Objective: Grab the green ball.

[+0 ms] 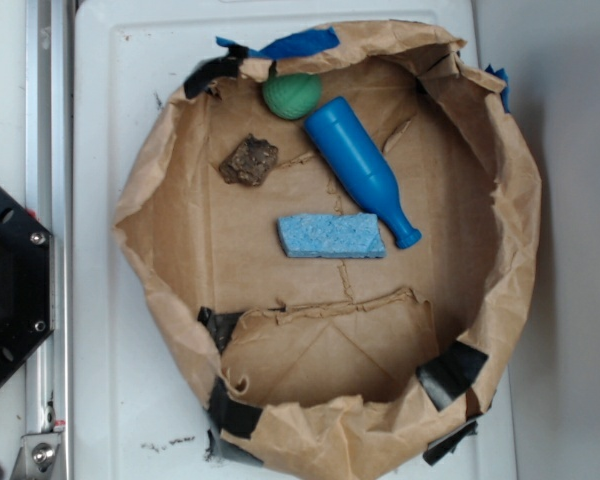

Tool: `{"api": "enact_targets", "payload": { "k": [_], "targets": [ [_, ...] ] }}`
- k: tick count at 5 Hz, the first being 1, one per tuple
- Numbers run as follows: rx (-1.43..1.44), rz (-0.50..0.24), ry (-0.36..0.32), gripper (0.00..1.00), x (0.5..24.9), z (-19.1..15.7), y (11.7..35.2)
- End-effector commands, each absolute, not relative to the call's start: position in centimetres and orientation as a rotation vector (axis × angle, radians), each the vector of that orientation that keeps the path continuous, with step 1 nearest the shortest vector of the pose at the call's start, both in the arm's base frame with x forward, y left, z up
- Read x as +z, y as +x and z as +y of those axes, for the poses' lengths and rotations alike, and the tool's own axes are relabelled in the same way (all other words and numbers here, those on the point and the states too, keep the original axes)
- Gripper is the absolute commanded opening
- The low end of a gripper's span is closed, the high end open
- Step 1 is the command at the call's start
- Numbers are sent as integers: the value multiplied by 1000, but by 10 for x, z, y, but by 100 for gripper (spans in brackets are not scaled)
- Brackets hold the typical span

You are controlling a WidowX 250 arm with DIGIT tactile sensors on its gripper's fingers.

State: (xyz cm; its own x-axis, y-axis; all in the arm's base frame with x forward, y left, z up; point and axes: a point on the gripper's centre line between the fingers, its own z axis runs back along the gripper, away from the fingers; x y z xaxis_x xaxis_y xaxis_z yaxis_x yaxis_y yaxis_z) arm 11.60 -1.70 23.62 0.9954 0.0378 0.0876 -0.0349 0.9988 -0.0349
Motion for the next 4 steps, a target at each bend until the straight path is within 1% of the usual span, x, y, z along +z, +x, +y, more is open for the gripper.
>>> {"api": "enact_targets", "payload": {
  "k": [1,2,3,4],
  "targets": [
    [36,-88,-33,100,236,-17,116],
    [79,-101,-11,100,229,-19,166],
    [97,-108,14,100,214,-18,201],
    [129,-97,-19,100,202,-18,228]
  ]
}}
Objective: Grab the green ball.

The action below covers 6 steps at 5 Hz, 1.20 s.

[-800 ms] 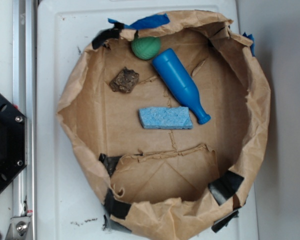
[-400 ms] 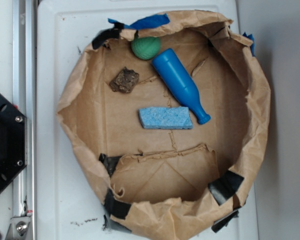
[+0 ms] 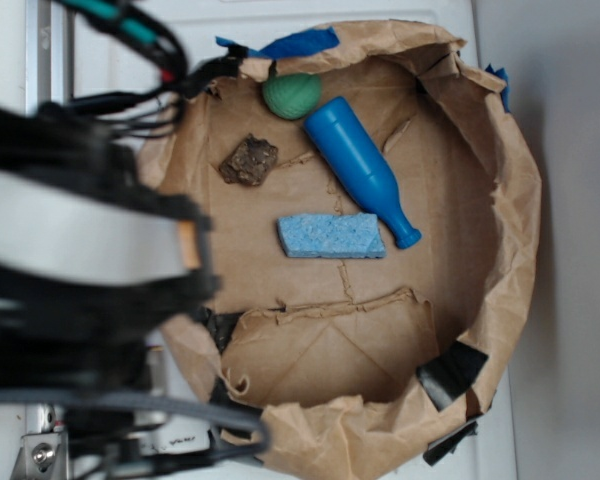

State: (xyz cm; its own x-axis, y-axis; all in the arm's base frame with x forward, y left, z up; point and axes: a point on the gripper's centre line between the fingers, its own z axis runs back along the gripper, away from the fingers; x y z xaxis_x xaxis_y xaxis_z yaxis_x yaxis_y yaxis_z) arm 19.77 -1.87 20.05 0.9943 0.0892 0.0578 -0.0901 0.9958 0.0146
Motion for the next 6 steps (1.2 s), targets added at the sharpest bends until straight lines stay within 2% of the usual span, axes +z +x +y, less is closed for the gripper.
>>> {"api": "enact_targets", "payload": {
  "k": [1,2,4,5,6],
  "targets": [
    [345,-128,-60,100,199,-6,240],
    [602,-37,-75,100,198,-5,228],
    [602,-37,-75,100,198,-5,228],
    [845,-181,-103,100,180,13,243],
    [1086,-264,-34,100,169,19,252]
  ]
}}
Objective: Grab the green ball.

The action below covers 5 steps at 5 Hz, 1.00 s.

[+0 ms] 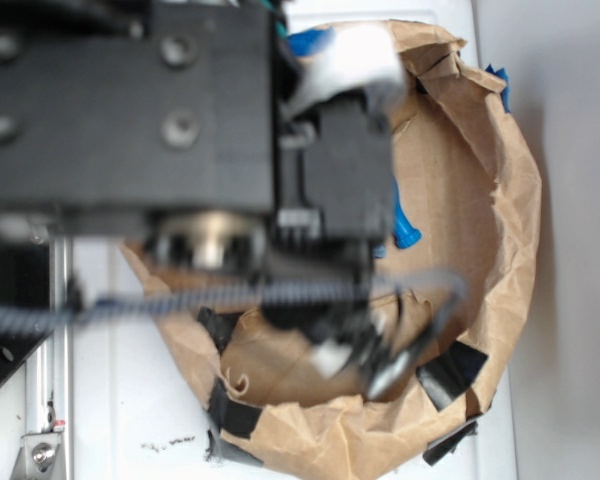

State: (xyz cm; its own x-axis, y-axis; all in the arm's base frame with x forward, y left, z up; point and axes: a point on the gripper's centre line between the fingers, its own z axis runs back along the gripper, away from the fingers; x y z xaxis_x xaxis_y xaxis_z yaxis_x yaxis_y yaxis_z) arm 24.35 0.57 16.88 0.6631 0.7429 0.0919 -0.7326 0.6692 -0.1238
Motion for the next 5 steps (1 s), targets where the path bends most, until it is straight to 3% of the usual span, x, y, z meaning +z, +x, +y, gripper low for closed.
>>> {"api": "enact_targets", "payload": {
  "k": [1,2,3,5],
  "targets": [
    [1258,-312,31,100,156,25,252],
    [1340,-204,65,100,140,44,252],
    [1372,-149,51,100,132,62,253],
    [1372,-149,51,100,132,62,253]
  ]
}}
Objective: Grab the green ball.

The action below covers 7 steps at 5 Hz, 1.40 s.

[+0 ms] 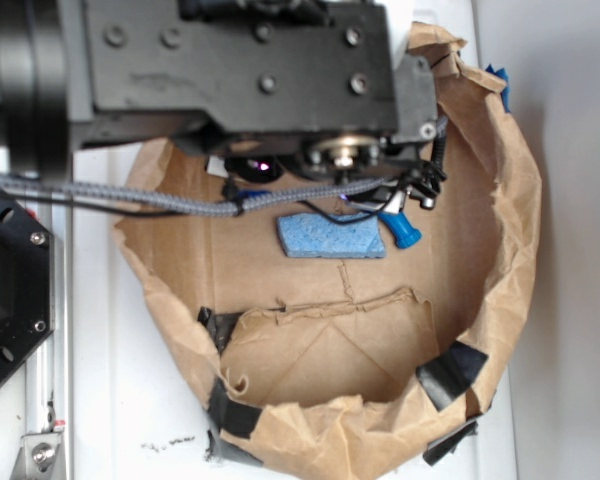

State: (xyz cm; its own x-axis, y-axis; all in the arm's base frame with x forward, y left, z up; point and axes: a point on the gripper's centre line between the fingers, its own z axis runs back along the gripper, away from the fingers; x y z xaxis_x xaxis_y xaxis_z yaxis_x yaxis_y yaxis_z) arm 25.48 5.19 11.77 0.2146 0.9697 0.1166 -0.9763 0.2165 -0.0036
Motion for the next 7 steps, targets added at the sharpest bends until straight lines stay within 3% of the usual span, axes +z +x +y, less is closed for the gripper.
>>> {"api": "enact_targets", "payload": {
  "k": [1,2,5,7],
  "targets": [
    [1372,-149,51,100,132,62,253],
    [1372,-149,51,100,132,62,253],
    [1450,-150,115,100,102,76,266],
    [1524,-165,134,100,96,86,256]
  ]
}}
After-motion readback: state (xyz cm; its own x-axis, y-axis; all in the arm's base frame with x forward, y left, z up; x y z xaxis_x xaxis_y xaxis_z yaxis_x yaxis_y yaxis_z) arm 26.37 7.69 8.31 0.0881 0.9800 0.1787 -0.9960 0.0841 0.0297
